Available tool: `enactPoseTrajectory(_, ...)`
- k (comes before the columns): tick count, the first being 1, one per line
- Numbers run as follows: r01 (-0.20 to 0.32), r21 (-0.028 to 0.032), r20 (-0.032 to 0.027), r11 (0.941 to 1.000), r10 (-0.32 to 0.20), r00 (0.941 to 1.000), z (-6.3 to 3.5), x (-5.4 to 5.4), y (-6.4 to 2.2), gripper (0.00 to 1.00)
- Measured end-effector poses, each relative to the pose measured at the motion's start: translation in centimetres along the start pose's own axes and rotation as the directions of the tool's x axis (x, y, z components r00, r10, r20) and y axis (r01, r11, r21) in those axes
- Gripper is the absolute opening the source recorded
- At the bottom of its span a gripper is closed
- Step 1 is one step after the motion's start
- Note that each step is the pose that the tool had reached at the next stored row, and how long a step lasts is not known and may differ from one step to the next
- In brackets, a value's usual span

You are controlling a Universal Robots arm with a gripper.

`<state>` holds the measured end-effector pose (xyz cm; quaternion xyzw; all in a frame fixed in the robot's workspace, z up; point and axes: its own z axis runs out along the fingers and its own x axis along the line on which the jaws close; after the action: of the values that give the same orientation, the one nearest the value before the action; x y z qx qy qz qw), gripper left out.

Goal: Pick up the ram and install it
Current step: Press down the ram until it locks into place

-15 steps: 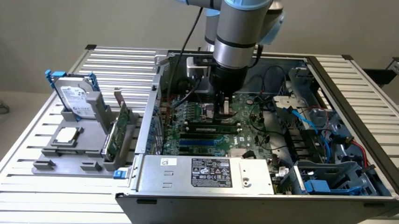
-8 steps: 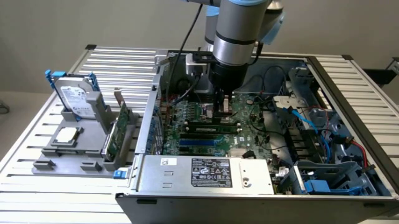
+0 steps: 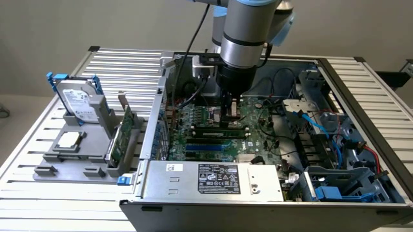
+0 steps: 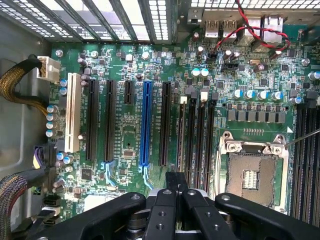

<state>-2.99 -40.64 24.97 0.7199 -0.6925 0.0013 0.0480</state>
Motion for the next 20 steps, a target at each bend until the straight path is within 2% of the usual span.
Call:
enactPoseTrajectory(11, -0.008, -0.001, 0.0003, 1.0, 0.008, 1.0, 0.1, 0.02, 0.0, 0.11)
enactPoseTrajectory(15, -0.076, -0.0058, 0.0047, 0.9971, 0.076, 0.9971, 0.2, 0.01, -0.01, 0.11)
enactPoseTrajectory(20, -0.148, -0.0113, 0.0087, 0.9889, 0.148, 0.9889, 0.21, 0.01, -0.01, 0.11)
